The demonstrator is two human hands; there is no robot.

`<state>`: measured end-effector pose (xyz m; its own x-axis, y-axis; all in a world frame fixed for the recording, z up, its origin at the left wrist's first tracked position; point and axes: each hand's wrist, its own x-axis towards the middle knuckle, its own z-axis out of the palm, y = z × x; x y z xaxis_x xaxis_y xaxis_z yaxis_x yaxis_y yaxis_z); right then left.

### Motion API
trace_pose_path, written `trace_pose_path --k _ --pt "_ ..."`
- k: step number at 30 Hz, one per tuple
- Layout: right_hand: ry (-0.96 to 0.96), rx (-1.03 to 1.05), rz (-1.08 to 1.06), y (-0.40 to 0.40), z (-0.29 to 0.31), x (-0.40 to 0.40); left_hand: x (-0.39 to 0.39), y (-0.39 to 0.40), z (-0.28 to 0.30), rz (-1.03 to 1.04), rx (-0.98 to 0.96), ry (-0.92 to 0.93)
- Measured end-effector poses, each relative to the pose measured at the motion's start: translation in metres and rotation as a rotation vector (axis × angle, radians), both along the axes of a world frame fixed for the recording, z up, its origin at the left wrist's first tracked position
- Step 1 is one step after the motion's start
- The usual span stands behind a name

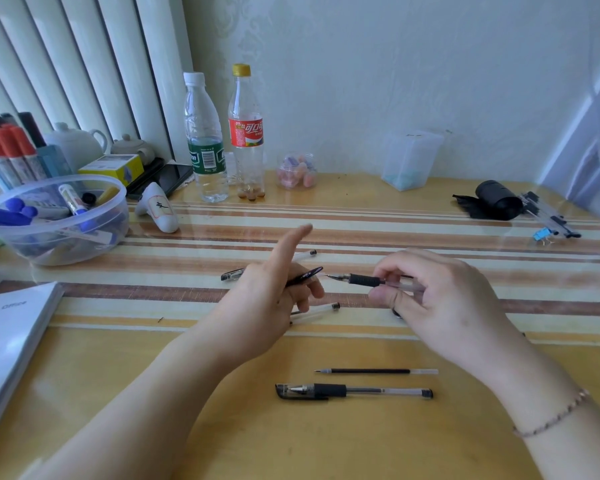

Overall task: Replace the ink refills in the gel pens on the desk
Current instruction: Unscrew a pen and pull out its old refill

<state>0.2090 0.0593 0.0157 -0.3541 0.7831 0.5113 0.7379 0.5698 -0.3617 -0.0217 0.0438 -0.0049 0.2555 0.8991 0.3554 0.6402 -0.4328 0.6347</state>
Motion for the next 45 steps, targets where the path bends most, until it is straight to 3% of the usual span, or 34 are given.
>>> trace_pose_path --k 4,8,17,22,31,35,40,45 --pt "-0.019 0.006 -0.018 0.001 0.0 0.001 0.002 0.001 0.003 0.06 -0.055 -0.081" --pt "-0.056 0.014 -0.023 0.001 0.0 0.001 0.004 -0.001 0.004 0.066 -0.046 -0.027" --pt "-0.062 0.078 0.056 -0.002 0.001 -0.001 0.011 -0.007 0.008 -0.042 0.19 0.108" --pt "-0.004 0.172 0.091 -0.003 -0.002 -0.003 0.011 -0.008 0.008 -0.033 0.229 0.02" --pt "0.068 0.158 0.086 -0.005 -0.005 -0.012 0.01 -0.009 0.011 0.002 0.314 0.026" --pt "-0.06 0.101 -0.018 0.008 -0.002 0.002 0.006 -0.006 0.007 0.064 0.259 0.056" --pt "0.144 -0.095 -0.402 0.044 -0.005 0.064 -0.017 0.01 0.001 0.347 0.248 0.177" --pt "0.078 -0.261 -0.455 0.051 -0.016 0.066 -0.034 0.019 -0.008 0.477 0.006 0.262"
